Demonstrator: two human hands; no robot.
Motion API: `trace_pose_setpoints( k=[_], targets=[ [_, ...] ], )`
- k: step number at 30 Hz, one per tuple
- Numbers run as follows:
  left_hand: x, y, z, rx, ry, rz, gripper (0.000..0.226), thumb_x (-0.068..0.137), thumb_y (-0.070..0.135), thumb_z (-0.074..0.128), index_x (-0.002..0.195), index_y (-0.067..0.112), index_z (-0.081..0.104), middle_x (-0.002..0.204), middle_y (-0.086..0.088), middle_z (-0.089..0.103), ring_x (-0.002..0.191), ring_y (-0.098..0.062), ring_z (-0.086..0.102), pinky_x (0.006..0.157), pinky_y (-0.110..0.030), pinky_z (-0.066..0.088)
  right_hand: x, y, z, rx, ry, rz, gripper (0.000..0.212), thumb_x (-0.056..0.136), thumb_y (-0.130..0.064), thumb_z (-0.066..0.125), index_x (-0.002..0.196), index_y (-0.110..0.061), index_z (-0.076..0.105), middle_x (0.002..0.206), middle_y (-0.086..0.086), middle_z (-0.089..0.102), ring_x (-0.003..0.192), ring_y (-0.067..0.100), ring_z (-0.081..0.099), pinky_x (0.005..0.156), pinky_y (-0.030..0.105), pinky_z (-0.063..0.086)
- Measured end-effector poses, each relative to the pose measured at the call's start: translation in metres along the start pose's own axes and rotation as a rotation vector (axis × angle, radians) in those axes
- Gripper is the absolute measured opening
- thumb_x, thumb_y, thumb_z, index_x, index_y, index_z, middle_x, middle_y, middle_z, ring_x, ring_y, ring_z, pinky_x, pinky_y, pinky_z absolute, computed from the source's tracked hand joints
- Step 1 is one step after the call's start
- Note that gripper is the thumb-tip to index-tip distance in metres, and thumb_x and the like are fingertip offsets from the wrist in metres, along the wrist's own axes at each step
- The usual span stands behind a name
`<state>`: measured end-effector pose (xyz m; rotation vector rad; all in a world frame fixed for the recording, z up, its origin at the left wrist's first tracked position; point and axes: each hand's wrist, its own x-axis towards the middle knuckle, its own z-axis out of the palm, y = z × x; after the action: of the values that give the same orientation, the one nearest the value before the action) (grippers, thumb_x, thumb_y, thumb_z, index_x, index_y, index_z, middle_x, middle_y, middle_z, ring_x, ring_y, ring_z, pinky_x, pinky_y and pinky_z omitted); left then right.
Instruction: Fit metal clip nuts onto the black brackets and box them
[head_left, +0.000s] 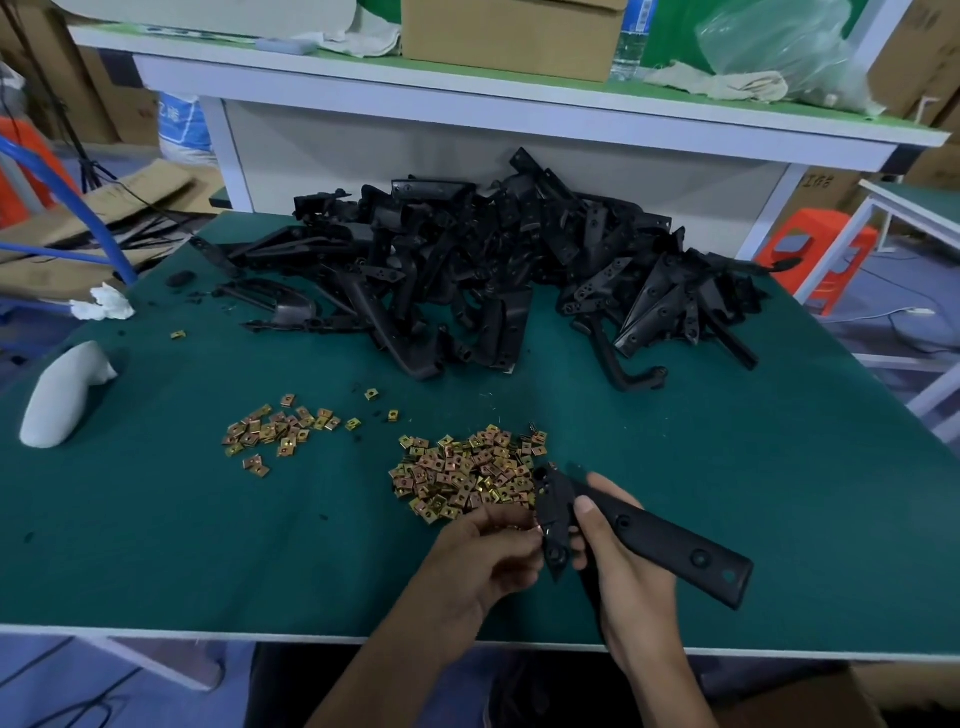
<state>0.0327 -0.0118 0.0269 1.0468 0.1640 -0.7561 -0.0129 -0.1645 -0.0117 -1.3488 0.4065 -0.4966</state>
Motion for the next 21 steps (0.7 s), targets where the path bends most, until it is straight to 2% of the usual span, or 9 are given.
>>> trace_pose_setpoints(
  k=[3,6,9,11,15,18,21],
  targets=[
    [0.0,0.008,-0.007,0.12,-0.064,-0.007,0.027,0.086,-0.008,0.068,0.11,0.003,0.064,0.079,-0.01,0.071,0.062,-0.015,0.064,0.056,-0.025,0.053,0.0,-0.001,-0.002,-0.004,-0.028,0.014,0.036,0.084,-0.038,0.075,0.119,-0.034,0.073,0.102,0.008,0.078,0.079,0.012,0.066,0.062,0.023,0.054],
    [-0.001,0.011,-0.011,0.173,-0.109,-0.017,0.031,0.085,-0.007,0.069,0.113,0.004,0.064,0.081,-0.011,0.073,0.063,-0.014,0.064,0.056,-0.024,0.052,-0.001,-0.003,-0.003,0.005,-0.056,0.016,0.036,0.084,-0.039,0.077,0.119,-0.031,0.073,0.107,0.007,0.078,0.086,0.013,0.071,0.069,0.021,0.056],
    [-0.002,0.011,-0.009,0.181,-0.156,-0.027,0.037,0.078,-0.002,0.076,0.111,0.006,0.064,0.078,-0.011,0.072,0.061,-0.013,0.063,0.055,-0.024,0.051,0.0,-0.005,-0.002,0.004,-0.067,0.032,0.054,0.073,-0.057,0.084,0.118,-0.029,0.073,0.108,0.009,0.078,0.089,0.017,0.072,0.074,0.026,0.059],
    [-0.002,0.012,-0.007,0.186,-0.18,-0.021,0.042,0.07,0.003,0.077,0.109,0.006,0.063,0.074,-0.01,0.071,0.059,-0.012,0.061,0.054,-0.024,0.05,0.0,-0.007,-0.001,-0.002,-0.076,0.04,0.058,0.071,-0.061,0.085,0.117,-0.029,0.073,0.109,0.01,0.077,0.092,0.021,0.073,0.078,0.03,0.06],
    [0.0,0.014,-0.005,0.185,-0.247,-0.013,0.034,0.073,0.004,0.077,0.105,0.01,0.068,0.071,-0.005,0.068,0.06,-0.013,0.062,0.055,-0.023,0.051,0.0,-0.01,-0.004,-0.048,-0.119,0.019,0.031,0.086,-0.039,0.077,0.115,-0.026,0.074,0.104,0.01,0.078,0.09,0.019,0.072,0.073,0.025,0.058],
    [0.002,0.012,-0.003,0.158,-0.225,-0.042,0.026,0.072,0.005,0.079,0.096,0.014,0.074,0.07,-0.004,0.068,0.058,-0.012,0.06,0.052,-0.021,0.049,-0.003,-0.01,-0.004,-0.084,-0.129,-0.014,0.025,0.09,-0.032,0.072,0.114,-0.028,0.074,0.096,0.013,0.076,0.081,0.019,0.069,0.064,0.026,0.056],
    [0.003,0.01,-0.002,0.19,-0.157,-0.046,0.022,0.081,0.0,0.077,0.098,0.014,0.073,0.073,-0.004,0.071,0.058,-0.011,0.063,0.05,-0.02,0.047,-0.005,-0.01,-0.002,-0.087,-0.103,-0.049,0.023,0.09,-0.029,0.071,0.112,-0.035,0.072,0.091,0.007,0.076,0.074,0.013,0.068,0.059,0.025,0.054]
  ],
)
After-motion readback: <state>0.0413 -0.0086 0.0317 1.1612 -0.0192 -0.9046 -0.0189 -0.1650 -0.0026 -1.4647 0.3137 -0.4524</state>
